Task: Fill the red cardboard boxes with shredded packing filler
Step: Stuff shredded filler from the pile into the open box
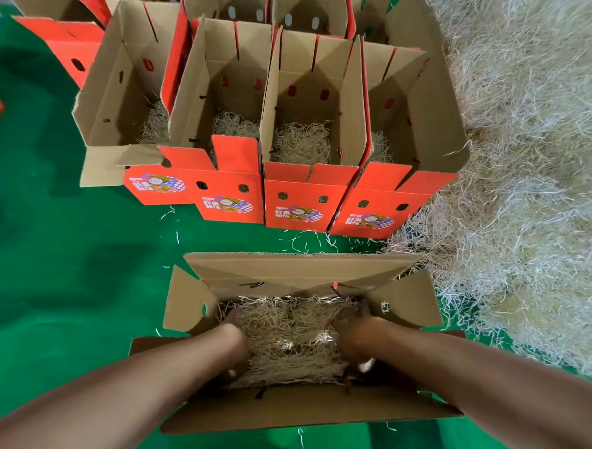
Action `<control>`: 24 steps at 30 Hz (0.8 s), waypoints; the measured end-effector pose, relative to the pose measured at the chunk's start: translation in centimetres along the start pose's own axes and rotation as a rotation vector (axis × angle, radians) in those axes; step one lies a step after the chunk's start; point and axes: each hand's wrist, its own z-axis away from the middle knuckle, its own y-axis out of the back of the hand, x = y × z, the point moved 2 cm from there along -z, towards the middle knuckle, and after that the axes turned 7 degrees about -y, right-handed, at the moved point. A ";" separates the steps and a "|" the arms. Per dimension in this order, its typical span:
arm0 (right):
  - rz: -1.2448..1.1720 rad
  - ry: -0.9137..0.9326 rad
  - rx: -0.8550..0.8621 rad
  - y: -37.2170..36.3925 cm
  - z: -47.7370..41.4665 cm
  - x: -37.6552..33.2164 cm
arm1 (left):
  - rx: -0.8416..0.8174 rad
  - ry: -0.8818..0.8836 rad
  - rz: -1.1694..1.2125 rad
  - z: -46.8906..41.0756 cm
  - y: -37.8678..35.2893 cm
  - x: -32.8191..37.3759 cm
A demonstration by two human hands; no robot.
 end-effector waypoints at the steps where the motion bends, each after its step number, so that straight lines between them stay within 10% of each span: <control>1: -0.021 0.002 0.043 0.1 0.2 0.1 | -0.002 0.003 -0.047 0.1 0.2 0.1; 8: -0.392 -0.039 0.662 2.1 0.8 -0.1 | 0.737 -0.015 -0.127 -0.3 1.9 0.8; 14: -0.210 -0.158 0.364 -0.3 -0.9 0.7 | 0.362 0.142 -0.342 -2.4 0.3 -2.0; 24: -0.283 -0.244 0.563 4.4 5.1 1.3 | 0.608 -0.001 0.167 6.2 3.4 -4.5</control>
